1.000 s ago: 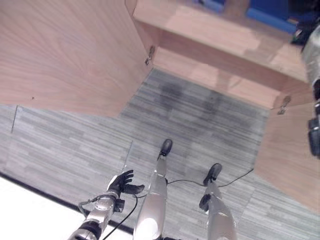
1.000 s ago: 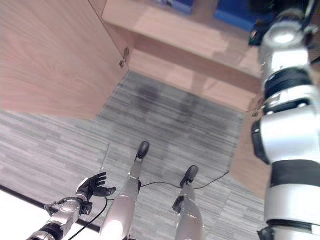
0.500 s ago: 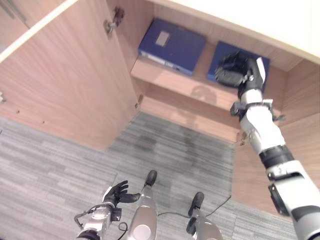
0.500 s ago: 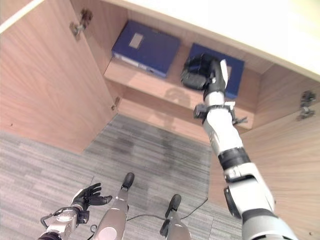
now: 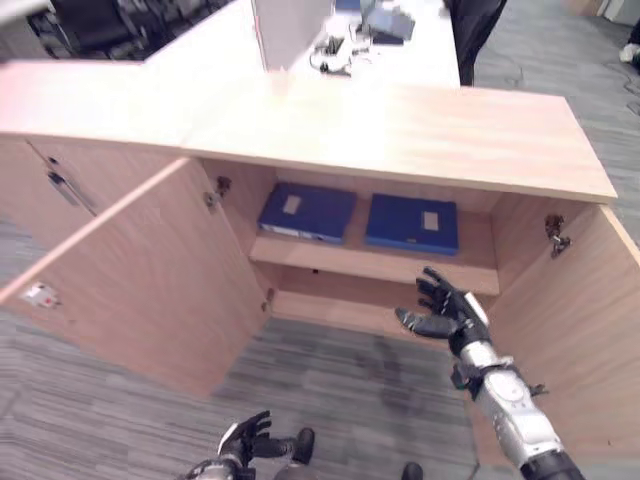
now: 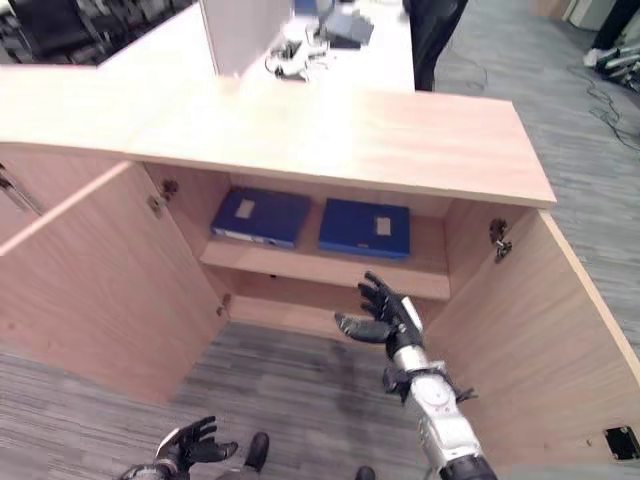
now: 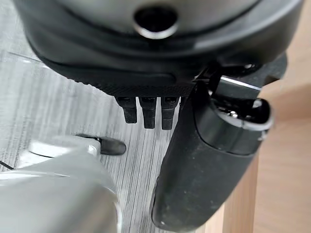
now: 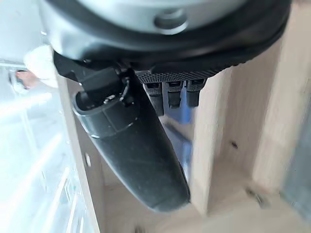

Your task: Put the empty folder in the office cabinet

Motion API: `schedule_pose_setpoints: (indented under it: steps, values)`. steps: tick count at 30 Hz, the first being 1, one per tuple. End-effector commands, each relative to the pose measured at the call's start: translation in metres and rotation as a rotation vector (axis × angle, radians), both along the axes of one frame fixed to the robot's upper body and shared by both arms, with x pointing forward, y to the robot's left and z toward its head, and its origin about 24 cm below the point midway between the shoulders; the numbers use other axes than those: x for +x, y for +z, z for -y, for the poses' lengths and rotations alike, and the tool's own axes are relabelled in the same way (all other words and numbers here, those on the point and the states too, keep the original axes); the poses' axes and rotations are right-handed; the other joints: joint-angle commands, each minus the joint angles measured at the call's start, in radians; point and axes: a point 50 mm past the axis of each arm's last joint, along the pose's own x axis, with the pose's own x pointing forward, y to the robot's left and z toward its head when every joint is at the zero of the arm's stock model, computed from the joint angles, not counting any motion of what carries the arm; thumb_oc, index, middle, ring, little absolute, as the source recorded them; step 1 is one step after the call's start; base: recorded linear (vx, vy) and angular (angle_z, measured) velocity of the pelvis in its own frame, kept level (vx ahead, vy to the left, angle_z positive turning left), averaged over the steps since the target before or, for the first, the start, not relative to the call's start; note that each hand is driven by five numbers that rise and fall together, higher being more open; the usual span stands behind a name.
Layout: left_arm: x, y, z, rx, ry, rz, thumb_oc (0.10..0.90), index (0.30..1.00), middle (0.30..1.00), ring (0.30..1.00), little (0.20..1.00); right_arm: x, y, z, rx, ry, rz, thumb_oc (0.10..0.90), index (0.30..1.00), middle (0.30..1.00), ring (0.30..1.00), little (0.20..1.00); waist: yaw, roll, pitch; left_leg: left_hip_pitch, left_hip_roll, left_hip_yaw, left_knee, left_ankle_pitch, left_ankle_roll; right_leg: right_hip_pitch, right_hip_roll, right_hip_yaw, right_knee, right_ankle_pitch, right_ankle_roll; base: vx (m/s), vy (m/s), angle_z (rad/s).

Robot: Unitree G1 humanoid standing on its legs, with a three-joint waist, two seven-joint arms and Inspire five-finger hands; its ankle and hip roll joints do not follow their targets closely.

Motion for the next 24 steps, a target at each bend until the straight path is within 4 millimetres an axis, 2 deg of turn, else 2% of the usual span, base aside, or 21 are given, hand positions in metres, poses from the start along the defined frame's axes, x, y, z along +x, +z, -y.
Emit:
schedule_pose_setpoints:
  steps: [1, 2, 3, 4, 5, 6, 9, 11, 13, 17, 18, 19, 20, 21, 22, 24]
  values:
    - [0.051, 0.034, -0.046, 0.139, 0.132, 0.220, 0.800, 0.900, 0.900, 0.900, 0.900, 0.035, 0.056, -0.024, 0.077, 0.090, 0.293, 0.800, 0.900, 0.900, 0.900, 0.900, 0.050, -0.121, 0.006, 0.059, -0.059, 0.020, 0.106, -0.188, 0.015, -0.060, -0.016, -0.002, 0.032, -0.102, -0.025, -0.53, 0.093, 0.49]
    - [0.053, 0.038, -0.048, 0.150, 0.134, 0.242, 0.800, 0.900, 0.900, 0.900, 0.900, 0.034, 0.053, -0.024, 0.057, 0.097, 0.281, 0.800, 0.900, 0.900, 0.900, 0.900, 0.047, -0.127, 0.007, 0.072, -0.050, 0.060, 0.135, -0.212, 0.021, -0.069, -0.029, -0.015, 0.036, -0.094, -0.025, -0.52, 0.196, 0.38]
    - [0.055, 0.042, -0.049, 0.156, 0.138, 0.277, 0.800, 0.900, 0.900, 0.900, 0.900, 0.028, 0.045, -0.024, 0.044, 0.097, 0.253, 0.800, 0.900, 0.900, 0.900, 0.900, 0.032, -0.129, -0.004, 0.109, -0.015, 0.169, 0.169, -0.236, 0.030, -0.084, -0.043, -0.047, 0.041, -0.090, -0.024, -0.40, 0.238, 0.60]
    - [0.064, 0.050, -0.047, 0.154, 0.128, 0.330, 0.800, 0.900, 0.900, 0.900, 0.900, 0.022, 0.035, -0.018, 0.017, 0.083, 0.208, 0.800, 0.900, 0.900, 0.900, 0.900, 0.009, -0.127, -0.015, 0.157, 0.039, 0.292, 0.181, -0.229, 0.029, -0.100, -0.065, -0.111, 0.053, -0.083, -0.025, -0.36, 0.239, 1.27]
    - [0.069, 0.054, -0.045, 0.150, 0.114, 0.356, 0.800, 0.900, 0.900, 0.900, 0.900, 0.017, 0.029, -0.013, -0.005, 0.069, 0.185, 0.800, 0.900, 0.900, 0.900, 0.900, -0.005, -0.123, -0.021, 0.178, 0.067, 0.334, 0.178, -0.222, 0.025, -0.101, -0.073, -0.142, 0.059, -0.082, -0.025, -0.40, 0.381, 2.01]
    - [0.082, 0.064, -0.037, 0.141, 0.061, 0.410, 0.800, 0.900, 0.900, 0.900, 0.900, 0.004, 0.014, 0.006, -0.042, -0.001, 0.115, 0.800, 0.900, 0.900, 0.900, 0.900, -0.049, -0.108, -0.035, 0.228, 0.156, 0.466, 0.157, -0.190, -0.005, -0.105, -0.115, -0.235, 0.078, -0.071, -0.012, -0.33, 0.380, 2.49]
    - [0.085, 0.065, -0.030, 0.134, 0.016, 0.420, 0.800, 0.900, 0.900, 0.900, 0.900, -0.004, 0.006, 0.022, -0.121, -0.023, 0.074, 0.800, 0.900, 0.900, 0.900, 0.900, -0.067, -0.098, -0.046, 0.247, 0.221, 0.567, 0.111, -0.114, -0.048, -0.108, -0.190, -0.331, 0.101, -0.020, 0.014, -0.32, 0.421, 3.02]
    - [0.081, 0.066, -0.030, 0.134, -0.009, 0.416, 0.800, 0.900, 0.900, 0.900, 0.900, -0.007, 0.002, 0.027, -0.122, -0.042, 0.053, 0.800, 0.900, 0.900, 0.900, 0.900, -0.057, -0.096, -0.051, 0.250, 0.213, 0.575, 0.062, -0.131, -0.054, -0.104, -0.230, -0.364, 0.120, 0.016, 0.040, -0.30, 0.562, 1.94]
    - [0.082, 0.068, -0.031, 0.142, -0.042, 0.422, 0.800, 0.900, 0.900, 0.900, 0.900, -0.008, 0.001, 0.029, -0.109, -0.057, 0.053, 0.800, 0.900, 0.900, 0.900, 0.900, -0.037, -0.116, -0.048, 0.237, 0.175, 0.548, 0.021, -0.164, -0.042, -0.081, -0.281, -0.402, 0.133, 0.062, 0.078, -0.17, 0.554, 1.01]
    - [0.087, 0.074, -0.039, 0.181, -0.059, 0.437, 0.800, 0.900, 0.900, 0.900, 0.900, -0.013, -0.004, 0.023, -0.088, -0.065, 0.032, 0.800, 0.900, 0.900, 0.900, 0.900, -0.006, -0.158, -0.027, 0.221, 0.099, 0.483, 0.010, -0.224, 0.006, -0.055, -0.350, -0.398, 0.150, 0.141, 0.117, -0.08, 0.422, 1.13]
    - [0.089, 0.080, -0.045, 0.200, -0.048, 0.455, 0.800, 0.900, 0.900, 0.900, 0.900, -0.016, -0.008, 0.017, -0.049, -0.066, 0.018, 0.800, 0.900, 0.900, 0.900, 0.900, 0.014, -0.172, -0.014, 0.214, 0.069, 0.462, 0.006, -0.242, 0.030, -0.049, -0.368, -0.392, 0.185, 0.161, 0.120, -0.07, 0.663, 0.67]
    - [0.094, 0.090, -0.055, 0.236, -0.036, 0.492, 0.800, 0.900, 0.900, 0.900, 0.900, -0.018, -0.016, 0.009, -0.033, -0.067, -0.008, 0.800, 0.900, 0.900, 0.900, 0.900, 0.002, -0.185, 0.011, 0.214, 0.030, 0.418, -0.003, -0.253, 0.061, -0.077, -0.364, -0.277, 0.297, 0.186, 0.120, -0.09, 0.710, 0.59]
    - [0.096, 0.092, -0.054, 0.234, -0.037, 0.506, 0.800, 0.900, 0.900, 0.900, 0.900, -0.021, -0.018, 0.009, -0.026, -0.079, -0.019, 0.800, 0.900, 0.900, 0.900, 0.900, -0.018, -0.188, 0.020, 0.204, 0.007, 0.397, -0.005, -0.229, 0.078, -0.099, -0.347, -0.210, 0.321, 0.194, 0.115, -0.06, 0.641, 1.17]
    - [0.096, 0.093, -0.051, 0.226, -0.039, 0.517, 0.800, 0.900, 0.900, 0.900, 0.900, -0.023, -0.020, 0.009, -0.018, -0.088, -0.029, 0.800, 0.900, 0.900, 0.900, 0.900, -0.035, -0.180, 0.018, 0.196, -0.008, 0.365, -0.005, -0.221, 0.094, -0.133, -0.293, -0.112, 0.356, 0.148, 0.099, -0.01, 0.499, 1.35]
    - [0.097, 0.094, -0.047, 0.215, -0.050, 0.527, 0.800, 0.900, 0.900, 0.900, 0.900, -0.025, -0.022, 0.010, -0.015, -0.097, -0.039, 0.800, 0.900, 0.900, 0.900, 0.900, -0.042, -0.167, 0.020, 0.198, -0.021, 0.333, -0.005, -0.219, 0.111, -0.153, -0.225, -0.051, 0.394, 0.088, 0.082, 0.04, 0.461, 1.43]
    - [0.097, 0.094, -0.039, 0.197, -0.080, 0.536, 0.800, 0.900, 0.900, 0.900, 0.900, -0.030, -0.024, 0.014, -0.012, -0.112, -0.051, 0.800, 0.900, 0.900, 0.900, 0.900, -0.048, -0.148, 0.024, 0.190, -0.046, 0.276, -0.005, -0.209, 0.138, -0.187, -0.116, -0.032, 0.451, -0.012, 0.050, 0.05, 0.362, 0.59]
